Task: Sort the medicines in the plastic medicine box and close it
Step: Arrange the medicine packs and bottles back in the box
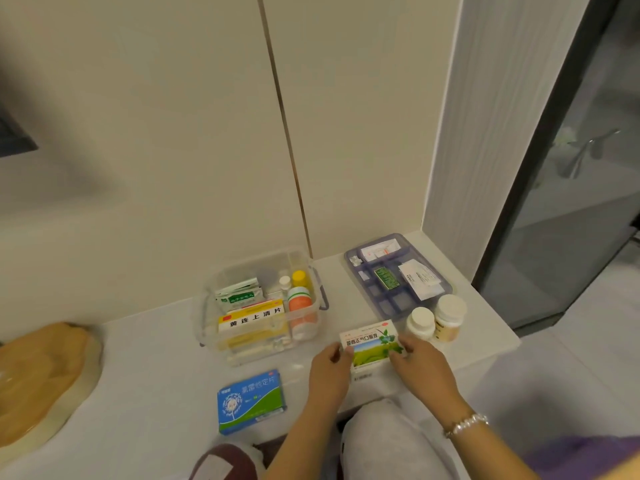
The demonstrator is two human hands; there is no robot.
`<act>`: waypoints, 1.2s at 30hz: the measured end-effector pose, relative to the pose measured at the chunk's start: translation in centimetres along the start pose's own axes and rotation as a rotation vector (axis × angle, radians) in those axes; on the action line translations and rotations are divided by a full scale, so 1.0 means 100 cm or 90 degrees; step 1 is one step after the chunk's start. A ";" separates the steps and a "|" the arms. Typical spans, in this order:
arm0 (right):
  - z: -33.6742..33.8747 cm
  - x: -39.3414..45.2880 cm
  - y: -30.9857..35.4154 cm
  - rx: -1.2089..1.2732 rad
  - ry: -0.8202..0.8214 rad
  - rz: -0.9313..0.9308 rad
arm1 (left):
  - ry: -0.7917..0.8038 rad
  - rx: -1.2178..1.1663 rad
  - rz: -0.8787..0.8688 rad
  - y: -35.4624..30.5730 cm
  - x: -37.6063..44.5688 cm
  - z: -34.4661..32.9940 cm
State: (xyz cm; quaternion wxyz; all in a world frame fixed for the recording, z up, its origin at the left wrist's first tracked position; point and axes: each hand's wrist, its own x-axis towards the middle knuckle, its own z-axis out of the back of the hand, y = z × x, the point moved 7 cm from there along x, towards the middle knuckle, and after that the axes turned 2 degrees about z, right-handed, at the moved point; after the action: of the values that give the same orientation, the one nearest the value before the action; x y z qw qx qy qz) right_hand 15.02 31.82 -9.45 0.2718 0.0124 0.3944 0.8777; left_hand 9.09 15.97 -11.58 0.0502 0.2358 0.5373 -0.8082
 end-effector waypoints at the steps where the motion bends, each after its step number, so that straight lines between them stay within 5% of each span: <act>1: -0.002 -0.001 -0.001 0.009 0.002 -0.001 | 0.006 -0.009 -0.012 -0.001 0.000 -0.002; 19: 0.007 -0.020 -0.009 0.293 -0.042 -0.029 | -0.009 -0.394 0.085 0.005 -0.013 0.012; 26: 0.051 0.002 -0.010 0.195 -0.208 0.030 | -0.019 -0.451 0.068 0.000 -0.028 0.035; 36: 0.043 0.032 -0.014 0.053 -0.104 0.007 | 0.004 -0.403 0.056 -0.008 -0.039 0.052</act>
State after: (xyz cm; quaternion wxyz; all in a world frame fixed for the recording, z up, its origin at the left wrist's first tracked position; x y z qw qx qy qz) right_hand 13.91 37.10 -8.05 0.2971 0.0976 0.4073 0.8581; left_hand 10.52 10.97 -7.60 0.1543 0.2344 0.7513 -0.5974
